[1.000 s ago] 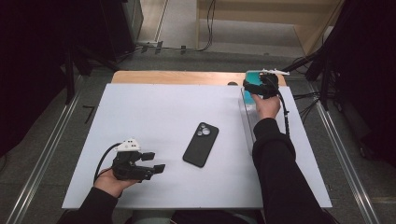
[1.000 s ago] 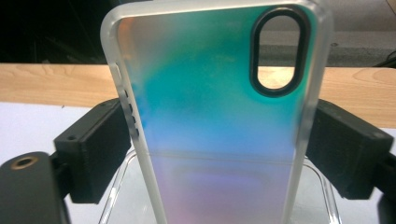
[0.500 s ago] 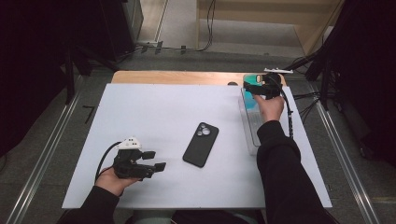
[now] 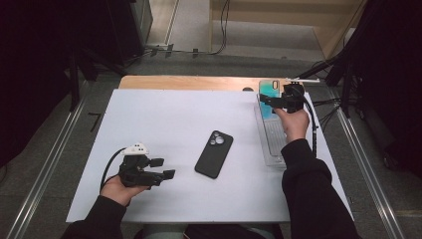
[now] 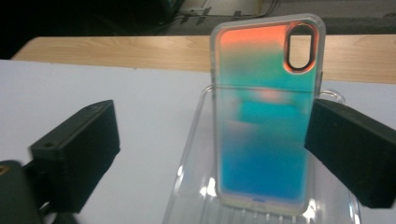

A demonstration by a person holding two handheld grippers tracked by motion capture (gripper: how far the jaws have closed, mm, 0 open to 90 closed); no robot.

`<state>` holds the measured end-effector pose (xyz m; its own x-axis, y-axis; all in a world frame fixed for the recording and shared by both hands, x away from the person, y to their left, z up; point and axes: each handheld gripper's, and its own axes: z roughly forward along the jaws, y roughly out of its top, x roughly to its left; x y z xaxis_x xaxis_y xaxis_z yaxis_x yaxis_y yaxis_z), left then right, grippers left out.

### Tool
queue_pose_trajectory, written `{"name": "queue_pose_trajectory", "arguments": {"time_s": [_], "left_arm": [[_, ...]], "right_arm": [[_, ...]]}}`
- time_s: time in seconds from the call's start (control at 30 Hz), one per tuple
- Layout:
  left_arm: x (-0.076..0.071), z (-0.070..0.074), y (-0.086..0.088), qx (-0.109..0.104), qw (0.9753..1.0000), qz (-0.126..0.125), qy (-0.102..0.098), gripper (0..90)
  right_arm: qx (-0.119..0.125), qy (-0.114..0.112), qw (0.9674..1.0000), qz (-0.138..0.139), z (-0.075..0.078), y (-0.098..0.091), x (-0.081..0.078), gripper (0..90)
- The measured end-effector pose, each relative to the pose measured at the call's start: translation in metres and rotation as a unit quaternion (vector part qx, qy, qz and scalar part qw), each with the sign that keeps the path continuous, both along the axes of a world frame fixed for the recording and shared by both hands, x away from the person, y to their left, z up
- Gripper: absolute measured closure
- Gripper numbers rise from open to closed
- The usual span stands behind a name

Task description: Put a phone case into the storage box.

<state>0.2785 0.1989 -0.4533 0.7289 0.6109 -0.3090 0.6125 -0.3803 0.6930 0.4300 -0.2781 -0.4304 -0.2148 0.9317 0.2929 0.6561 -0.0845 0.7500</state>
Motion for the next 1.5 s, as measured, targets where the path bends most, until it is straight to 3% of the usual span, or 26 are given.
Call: {"name": "queue_pose_trajectory", "arguments": {"time_s": [0.13,0.23,0.33,0.43,0.53,0.7,0.97,1.17,1.5], "left_arm": [[0.001,0.001,-0.001,-0.001,1.0,-0.004,-0.001,31.3],[0.002,0.002,-0.001,-0.008,1.0,-0.005,0.003,29.2],[0.003,0.003,-0.001,-0.011,0.9999,-0.008,0.002,29.2],[0.006,0.004,-0.003,-0.014,0.9998,-0.013,0.001,29.2],[0.009,0.004,-0.005,-0.014,0.9997,-0.019,-0.001,29.2],[0.014,0.005,-0.009,-0.011,0.9996,-0.025,-0.002,29.1],[0.023,0.005,-0.014,-0.01,0.9994,-0.034,0.001,29.1],[0.022,0.005,-0.022,-0.009,0.999,-0.045,-0.002,29.1],[0.026,0.007,-0.019,-0.023,0.9991,-0.035,0.004,28.8]], "right_arm": [[0.007,-0.004,0.9996,0.028,0.005,0.002,-0.011,5.0],[0.004,-0.011,0.9988,0.048,0.01,0.004,-0.021,12.9],[0.007,-0.018,0.9978,0.064,0.013,0.004,-0.031,12.9],[0.027,-0.005,0.9948,0.098,0.012,0.004,-0.039,14.1],[0.014,-0.002,0.9927,0.12,0.011,0.008,-0.047,14.1],[0.012,-0.004,0.9884,0.152,0.013,0.015,-0.061,17.7],[0.019,-0.01,0.9774,0.21,0.013,0.032,-0.089,21.0],[0.014,-0.011,0.9706,0.24,0.01,0.042,-0.105,21.9],[0.013,-0.01,0.9592,0.282,0.002,0.05,-0.13,22.1]]}}
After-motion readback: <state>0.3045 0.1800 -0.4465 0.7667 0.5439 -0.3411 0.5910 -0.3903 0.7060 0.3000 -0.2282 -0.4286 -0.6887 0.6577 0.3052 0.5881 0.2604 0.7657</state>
